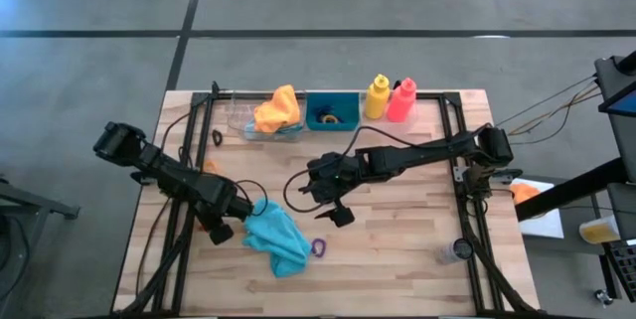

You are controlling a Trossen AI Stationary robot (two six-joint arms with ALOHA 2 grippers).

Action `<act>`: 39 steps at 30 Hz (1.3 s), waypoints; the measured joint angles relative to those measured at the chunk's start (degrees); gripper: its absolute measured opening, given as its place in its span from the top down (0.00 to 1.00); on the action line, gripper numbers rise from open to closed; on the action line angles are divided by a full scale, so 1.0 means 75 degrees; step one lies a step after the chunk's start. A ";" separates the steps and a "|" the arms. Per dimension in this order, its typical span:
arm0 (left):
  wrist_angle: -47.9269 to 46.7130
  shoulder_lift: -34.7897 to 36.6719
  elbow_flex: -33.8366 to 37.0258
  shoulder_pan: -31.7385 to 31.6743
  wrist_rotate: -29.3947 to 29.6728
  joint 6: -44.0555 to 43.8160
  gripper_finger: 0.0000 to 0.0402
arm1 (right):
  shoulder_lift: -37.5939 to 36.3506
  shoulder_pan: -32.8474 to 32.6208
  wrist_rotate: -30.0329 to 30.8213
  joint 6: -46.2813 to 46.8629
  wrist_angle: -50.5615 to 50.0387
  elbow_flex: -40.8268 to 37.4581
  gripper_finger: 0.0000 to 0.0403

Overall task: Pick & Place Sports Items
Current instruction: Put the orange spring keychain into the blue bin

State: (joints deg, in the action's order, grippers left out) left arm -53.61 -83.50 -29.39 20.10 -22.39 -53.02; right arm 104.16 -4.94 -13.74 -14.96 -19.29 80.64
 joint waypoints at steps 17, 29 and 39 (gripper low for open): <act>0.0123 0.1076 -0.2656 -0.0014 0.3623 0.2059 0.98 | 0.0000 -0.0063 -0.0039 0.0025 0.0057 -0.0040 0.11; 0.3682 0.1539 -0.3276 -0.0006 0.4013 0.4279 0.99 | -0.0009 -0.0057 0.0827 0.0372 0.1194 0.0033 0.11; 0.4276 0.1562 -0.2755 -0.0024 0.3952 0.4013 0.99 | -0.0009 -0.0125 0.0824 0.0112 0.1528 0.0057 0.12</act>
State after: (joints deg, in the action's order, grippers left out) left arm -21.54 -71.79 -50.05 19.91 7.25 -22.92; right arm 104.09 -5.88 -7.56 -14.12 -7.83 81.07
